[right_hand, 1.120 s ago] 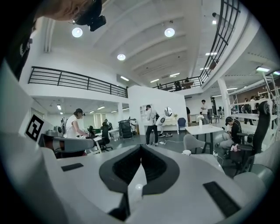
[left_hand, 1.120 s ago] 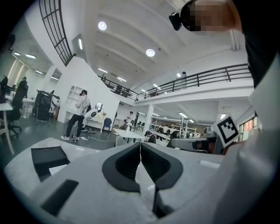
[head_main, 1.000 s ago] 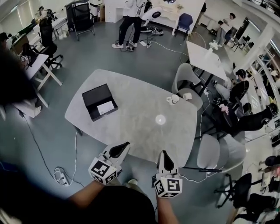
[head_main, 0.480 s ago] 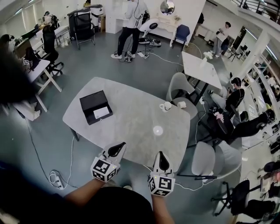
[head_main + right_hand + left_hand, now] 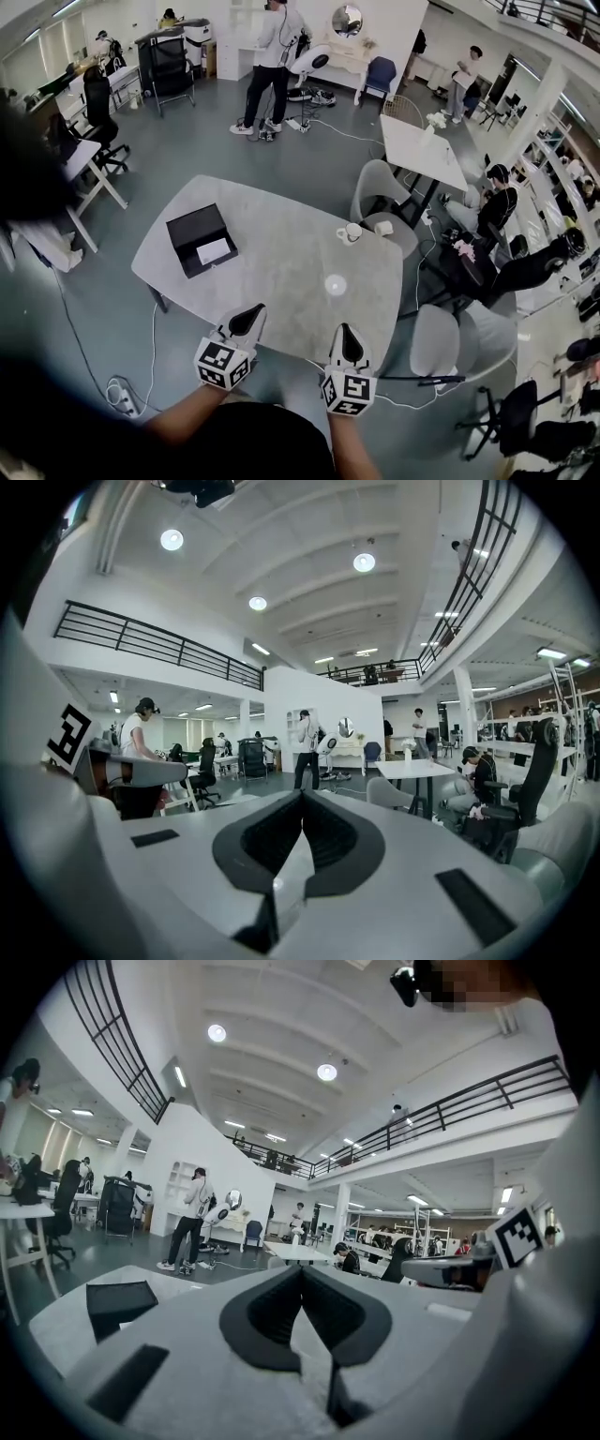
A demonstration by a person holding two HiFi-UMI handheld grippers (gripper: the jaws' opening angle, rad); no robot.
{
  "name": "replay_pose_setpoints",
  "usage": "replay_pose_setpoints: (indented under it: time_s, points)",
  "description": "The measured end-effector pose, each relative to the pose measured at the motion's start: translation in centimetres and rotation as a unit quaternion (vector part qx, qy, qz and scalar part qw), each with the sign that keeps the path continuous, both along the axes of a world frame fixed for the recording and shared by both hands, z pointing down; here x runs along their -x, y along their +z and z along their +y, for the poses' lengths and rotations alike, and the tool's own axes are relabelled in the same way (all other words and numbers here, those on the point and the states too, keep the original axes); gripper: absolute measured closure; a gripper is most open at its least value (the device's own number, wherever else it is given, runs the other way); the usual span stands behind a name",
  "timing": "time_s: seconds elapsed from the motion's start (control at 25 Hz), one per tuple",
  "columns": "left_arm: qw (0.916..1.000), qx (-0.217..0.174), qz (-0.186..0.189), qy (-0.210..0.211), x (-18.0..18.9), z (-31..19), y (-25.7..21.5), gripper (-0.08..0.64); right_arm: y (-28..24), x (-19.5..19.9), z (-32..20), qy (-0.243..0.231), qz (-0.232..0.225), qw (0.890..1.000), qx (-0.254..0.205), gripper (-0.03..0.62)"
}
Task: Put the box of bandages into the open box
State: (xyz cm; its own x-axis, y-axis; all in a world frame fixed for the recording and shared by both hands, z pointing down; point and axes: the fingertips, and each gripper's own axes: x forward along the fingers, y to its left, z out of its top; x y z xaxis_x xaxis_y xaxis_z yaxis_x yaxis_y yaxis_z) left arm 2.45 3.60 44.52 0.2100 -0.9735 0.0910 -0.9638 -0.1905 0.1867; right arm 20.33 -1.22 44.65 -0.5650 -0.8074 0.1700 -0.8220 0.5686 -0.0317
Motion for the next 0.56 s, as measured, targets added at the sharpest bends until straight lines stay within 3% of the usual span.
replay_pose_setpoints:
  time_s: [0.32, 0.56]
  points:
    - [0.9999, 0.003, 0.013, 0.001, 0.7, -0.4, -0.4, 0.543, -0.7, 1.1, -0.1, -0.004, -0.011, 1.0, -0.013, 0.58]
    - [1.0, -0.002, 0.006, -0.003, -0.7, -0.2, -1.1, 0.543, -1.5, 0.0, 0.5, -0.02, -0.018, 0.999, -0.02, 0.58]
